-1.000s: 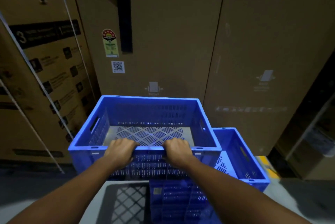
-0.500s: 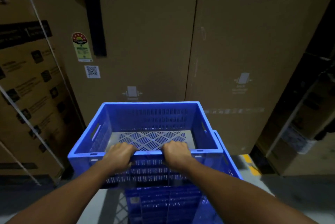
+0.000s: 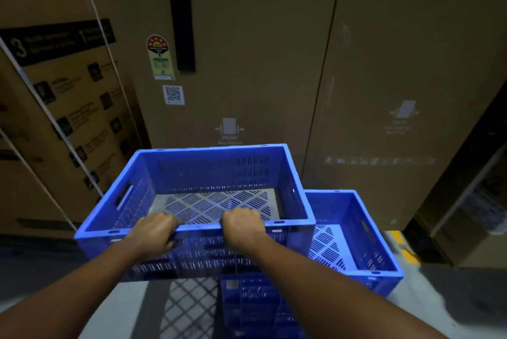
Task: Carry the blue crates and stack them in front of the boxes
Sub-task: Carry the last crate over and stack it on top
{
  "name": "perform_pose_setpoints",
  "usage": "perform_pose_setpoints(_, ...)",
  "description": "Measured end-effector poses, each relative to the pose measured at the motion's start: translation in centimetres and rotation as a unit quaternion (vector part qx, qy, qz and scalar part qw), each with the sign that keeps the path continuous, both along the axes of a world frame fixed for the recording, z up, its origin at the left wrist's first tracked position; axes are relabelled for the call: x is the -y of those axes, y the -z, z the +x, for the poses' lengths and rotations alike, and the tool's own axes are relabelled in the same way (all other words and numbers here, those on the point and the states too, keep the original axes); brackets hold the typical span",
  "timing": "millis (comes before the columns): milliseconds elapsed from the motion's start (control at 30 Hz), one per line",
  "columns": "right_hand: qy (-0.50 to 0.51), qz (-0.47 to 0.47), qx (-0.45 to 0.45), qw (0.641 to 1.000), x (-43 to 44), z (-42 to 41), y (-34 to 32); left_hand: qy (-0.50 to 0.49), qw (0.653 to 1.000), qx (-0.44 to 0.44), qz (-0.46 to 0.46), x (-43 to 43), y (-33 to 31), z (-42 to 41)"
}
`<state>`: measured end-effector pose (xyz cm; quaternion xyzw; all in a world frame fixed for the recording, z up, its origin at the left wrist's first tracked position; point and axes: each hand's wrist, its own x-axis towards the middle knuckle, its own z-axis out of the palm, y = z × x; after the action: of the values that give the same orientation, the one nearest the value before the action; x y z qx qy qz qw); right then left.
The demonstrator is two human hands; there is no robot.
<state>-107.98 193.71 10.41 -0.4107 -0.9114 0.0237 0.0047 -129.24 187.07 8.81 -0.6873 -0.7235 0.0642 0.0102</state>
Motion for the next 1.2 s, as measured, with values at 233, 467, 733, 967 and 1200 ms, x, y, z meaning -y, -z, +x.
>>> perform_pose_setpoints(233,0.038,-0.019,-0.013,0.999,-0.9,2.6,0.9,0.035,0.999,-0.04,-0.011,-1.6,-0.7,2.5)
perform_pose_setpoints(467,0.059,-0.027,0.011,0.998,-3.2,7.5,1.1,0.04,0.999,-0.022,-0.013,-3.9,0.0,7.5)
perform_pose_setpoints(733,0.087,-0.044,0.029,0.995,-5.1,14.5,0.7,0.063,0.998,-0.001,-0.03,-6.5,-0.1,14.5)
perform_pose_setpoints(967,0.108,-0.037,0.03,0.993,-6.4,20.3,0.6,0.072,0.997,0.002,-0.041,-8.2,-0.4,20.7)
perform_pose_setpoints(1200,0.113,-0.026,0.032,0.993,-7.5,24.0,0.9,0.069,0.997,-0.01,-0.035,-8.8,-1.0,25.0)
